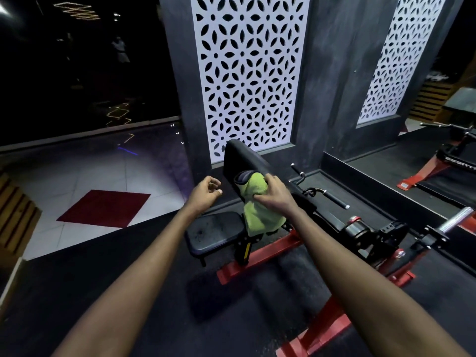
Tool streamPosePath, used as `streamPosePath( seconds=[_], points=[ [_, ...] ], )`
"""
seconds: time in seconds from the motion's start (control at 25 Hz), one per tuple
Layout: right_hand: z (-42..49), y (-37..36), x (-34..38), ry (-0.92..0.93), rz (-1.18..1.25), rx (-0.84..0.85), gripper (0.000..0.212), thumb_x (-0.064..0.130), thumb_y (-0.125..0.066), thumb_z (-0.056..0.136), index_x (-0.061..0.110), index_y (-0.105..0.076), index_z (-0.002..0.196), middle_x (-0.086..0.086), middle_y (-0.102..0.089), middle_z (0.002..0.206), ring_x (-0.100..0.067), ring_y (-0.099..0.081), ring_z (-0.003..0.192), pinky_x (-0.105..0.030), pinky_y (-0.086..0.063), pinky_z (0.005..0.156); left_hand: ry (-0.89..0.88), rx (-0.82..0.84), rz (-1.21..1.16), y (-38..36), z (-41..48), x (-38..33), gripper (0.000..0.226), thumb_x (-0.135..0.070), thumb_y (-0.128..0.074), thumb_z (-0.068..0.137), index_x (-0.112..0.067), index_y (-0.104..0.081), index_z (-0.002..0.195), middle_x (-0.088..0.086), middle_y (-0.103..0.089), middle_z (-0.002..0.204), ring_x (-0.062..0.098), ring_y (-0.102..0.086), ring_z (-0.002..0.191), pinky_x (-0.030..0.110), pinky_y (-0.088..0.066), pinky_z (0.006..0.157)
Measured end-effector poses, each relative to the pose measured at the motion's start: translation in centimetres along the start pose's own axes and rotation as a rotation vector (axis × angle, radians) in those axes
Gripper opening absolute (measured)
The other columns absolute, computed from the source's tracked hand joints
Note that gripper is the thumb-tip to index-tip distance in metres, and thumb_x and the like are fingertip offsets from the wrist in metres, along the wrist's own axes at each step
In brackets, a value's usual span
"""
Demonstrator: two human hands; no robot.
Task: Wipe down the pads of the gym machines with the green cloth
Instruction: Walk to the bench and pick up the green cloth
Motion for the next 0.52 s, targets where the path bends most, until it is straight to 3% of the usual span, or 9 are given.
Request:
streamPosePath(
  seconds=[0.12,0.32,0.52],
  points=[
    [0.4,-1.8,0.5,-0.052,0.031,-0.091,0.052,0.031,-0.075,0.075,0.019,-0.040,0.111,-0.008,-0.050,0.113,-0.034,-0.056,0.105,-0.042,-0.047,0.085,0.014,0.017,0.125,1.1,0.7,3.5,0.015,-0.015,-0.065,0.092,-0.018,-0.061,0.107,0.005,-0.067,0.109,0.021,-0.064,0.102,0.038,-0.051,0.095],
    [4.0,-6.8,0.5,-0.043,-0.030,-0.083,0.067,0.031,-0.075,0.078,0.021,-0.049,0.138,-0.013,-0.051,0.124,-0.042,-0.060,0.110,-0.049,-0.051,0.092,0.080,0.008,0.171,1.5,3.5,8.1,0.019,-0.012,-0.062,0.093,-0.012,-0.062,0.112,0.007,-0.067,0.111,0.021,-0.062,0.103,0.028,-0.046,0.088],
    [11.4,-11.5,-1.7,-0.041,-0.065,-0.028,0.062,0.028,-0.075,0.080,0.028,-0.059,0.140,-0.010,-0.057,0.121,-0.035,-0.062,0.111,-0.043,-0.052,0.093,0.163,0.020,0.199,1.3,8.2,13.0,0.021,-0.003,-0.054,0.095,-0.010,-0.065,0.111,0.006,-0.067,0.108,0.021,-0.061,0.099,0.024,-0.042,0.081]
  ],
)
Point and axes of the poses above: each hand's wrist, its own z-axis towards the middle knuckle, its own y-axis out of the back of the hand, x = y × z, the point moved 7 cm from there along z, towards the middle knuckle
